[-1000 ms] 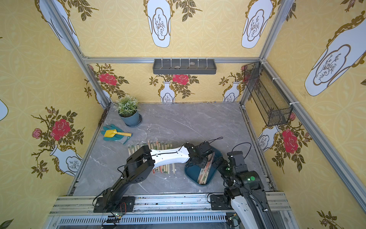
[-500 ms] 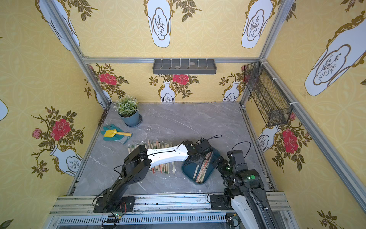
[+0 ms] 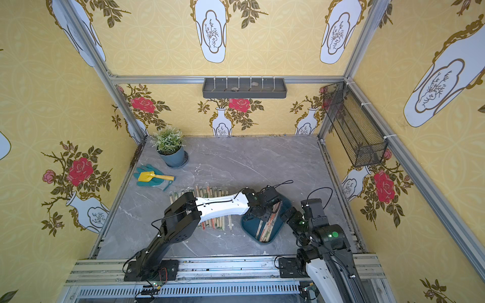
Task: Take the paired disposable chopsticks out of the storage box
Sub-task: Pick up the paired disposable chopsticks from the storage box.
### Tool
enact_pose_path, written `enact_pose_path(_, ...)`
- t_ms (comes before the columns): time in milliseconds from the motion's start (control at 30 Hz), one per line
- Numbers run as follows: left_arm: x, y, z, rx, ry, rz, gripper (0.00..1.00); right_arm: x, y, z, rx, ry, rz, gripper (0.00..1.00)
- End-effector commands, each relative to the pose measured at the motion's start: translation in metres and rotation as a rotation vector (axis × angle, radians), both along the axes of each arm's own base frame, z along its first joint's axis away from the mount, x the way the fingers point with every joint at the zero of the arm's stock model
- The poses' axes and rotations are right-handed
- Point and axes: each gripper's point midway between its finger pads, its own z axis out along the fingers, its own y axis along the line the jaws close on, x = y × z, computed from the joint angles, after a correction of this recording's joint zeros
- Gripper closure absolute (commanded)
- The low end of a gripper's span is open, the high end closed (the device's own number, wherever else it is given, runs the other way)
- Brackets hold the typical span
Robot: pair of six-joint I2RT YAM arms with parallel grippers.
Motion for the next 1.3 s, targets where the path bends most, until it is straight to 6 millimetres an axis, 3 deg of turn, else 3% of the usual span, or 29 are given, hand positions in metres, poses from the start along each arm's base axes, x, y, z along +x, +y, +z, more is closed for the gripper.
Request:
enact_pose_path(0, -0.003, 0.001, -0.015, 0.014, 0.028, 0.006, 0.56, 0.002, 0.003, 0.006, 0.006, -0.020, 0.023, 0.02)
enact_pose_path(133, -0.005, 0.009, -0.026, 0.065, 0.041, 0.019, 0.59, 0.004, 0.005, 0.010, 0.011, -0.038, 0.038, 0.03)
enact_pose_path(333, -0.007, 0.016, -0.037, 0.116, 0.059, 0.028, 0.74, 0.006, 0.005, 0.015, 0.011, -0.052, 0.043, 0.03)
enact_pose_path(600, -0.008, 0.009, -0.027, 0.070, 0.059, 0.016, 0.95, 0.009, 0.006, 0.016, 0.013, -0.057, 0.042, 0.03)
enact_pose_path(833, 0.001, -0.009, 0.006, -0.032, 0.032, -0.003, 1.00, 0.009, 0.006, 0.018, 0.016, -0.062, 0.040, 0.02)
enact_pose_path(1000, 0.020, -0.008, 0.039, -0.112, 0.002, 0.036, 1.00, 0.007, 0.005, 0.019, 0.015, -0.066, 0.036, 0.02)
enact_pose_path(1133, 0.042, 0.004, 0.072, -0.180, -0.038, 0.090, 1.00, 0.008, 0.005, 0.022, 0.018, -0.075, 0.035, 0.03)
enact_pose_path(1267, 0.066, 0.035, 0.105, -0.232, -0.094, 0.190, 1.00, 0.010, 0.006, 0.023, 0.019, -0.079, 0.040, 0.02)
